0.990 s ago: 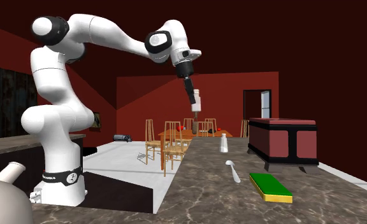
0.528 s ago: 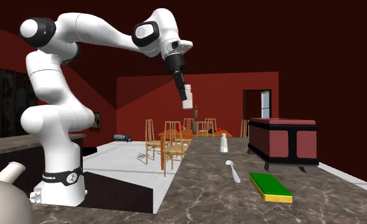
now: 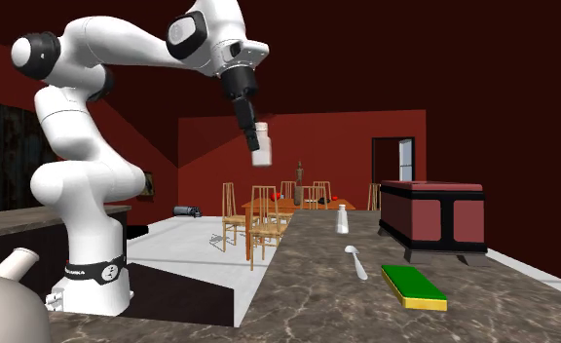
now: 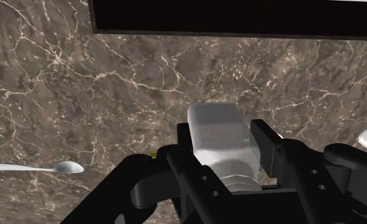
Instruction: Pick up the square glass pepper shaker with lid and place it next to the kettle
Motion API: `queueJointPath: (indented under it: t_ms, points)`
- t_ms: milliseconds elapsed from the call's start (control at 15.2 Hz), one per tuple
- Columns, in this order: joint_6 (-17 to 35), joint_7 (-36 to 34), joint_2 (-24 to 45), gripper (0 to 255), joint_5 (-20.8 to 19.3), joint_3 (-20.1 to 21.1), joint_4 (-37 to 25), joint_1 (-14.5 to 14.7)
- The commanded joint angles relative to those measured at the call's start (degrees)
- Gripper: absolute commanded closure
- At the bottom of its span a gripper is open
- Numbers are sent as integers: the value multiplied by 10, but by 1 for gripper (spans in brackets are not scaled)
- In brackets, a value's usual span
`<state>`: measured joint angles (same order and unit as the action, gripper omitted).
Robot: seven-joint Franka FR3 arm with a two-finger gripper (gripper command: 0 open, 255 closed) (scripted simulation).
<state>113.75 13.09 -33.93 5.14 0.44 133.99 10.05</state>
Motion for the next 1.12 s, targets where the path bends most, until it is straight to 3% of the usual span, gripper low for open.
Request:
queueJointPath:
  t_ms: [0, 528, 1056]
  points:
    - [-9, 29, -11, 255, -7, -24, 5, -9]
    - [-34, 139, -37, 255, -42, -119, 13, -48]
    - [-55, 252, -19, 255, -74, -220, -22, -79]
